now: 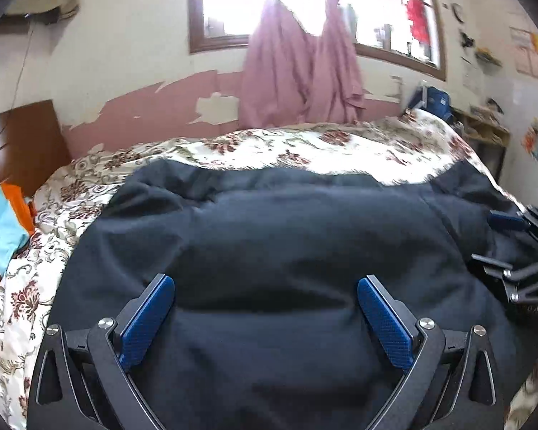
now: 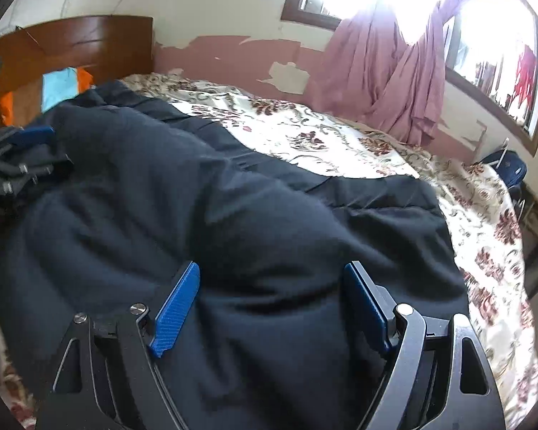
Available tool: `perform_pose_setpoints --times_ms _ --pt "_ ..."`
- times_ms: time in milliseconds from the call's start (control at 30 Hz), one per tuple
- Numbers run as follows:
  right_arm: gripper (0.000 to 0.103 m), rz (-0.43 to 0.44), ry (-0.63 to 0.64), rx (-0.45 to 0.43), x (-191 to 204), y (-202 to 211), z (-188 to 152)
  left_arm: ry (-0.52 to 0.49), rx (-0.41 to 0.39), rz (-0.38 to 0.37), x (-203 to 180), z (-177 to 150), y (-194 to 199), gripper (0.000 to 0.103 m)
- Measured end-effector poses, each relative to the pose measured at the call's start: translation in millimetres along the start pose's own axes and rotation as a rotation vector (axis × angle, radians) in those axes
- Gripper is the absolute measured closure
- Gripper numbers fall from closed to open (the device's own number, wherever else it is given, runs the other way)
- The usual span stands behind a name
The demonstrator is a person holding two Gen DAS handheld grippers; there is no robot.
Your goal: Fold large clothes
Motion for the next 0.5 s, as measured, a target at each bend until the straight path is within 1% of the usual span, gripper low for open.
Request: perform_pose_setpoints --times_ms 67,200,300,367,433,500 --pt "0.026 -0.035 0.001 0.012 -9.8 -7.2 11.6 0.015 0.018 0.021 6.2 9.5 -13.3 0.0" --pt "0.026 -0.079 -0.034 0.04 -31.4 -22.3 34.9 0.071 0.092 0.045 18.7 23.6 -43.6 0.0" --pt "0.026 -0.1 -0.057 0.048 -45.6 -33.6 40.4 0.096 0.129 0.032 26.2 27.2 -64.1 0.0" --pt "0.026 -0.1 -0.073 0.049 -53.2 -40.2 41.3 0.099 0.146 0.023 29.5 28.8 -75.7 0.0" --pt "0.023 -0.089 -0.1 0.051 -59.4 -46.7 41.9 0.087 0.162 0.031 30.1 31.7 -89.0 0.0" --pt "0.021 -0.067 -0.126 0.064 -65.9 -55.9 40.8 0.085 0.199 0.029 29.9 30.4 -101.9 0.0"
Point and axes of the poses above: each gripper's, at about its wrist camera, not at the fingertips, and y roughly against the way its jaws point, x to its left, z to its top, the point moved 4 cm from there along -y, roughly the way its jaws point, and after that the axes turned 14 degrees about z, right-handed, at the moved point
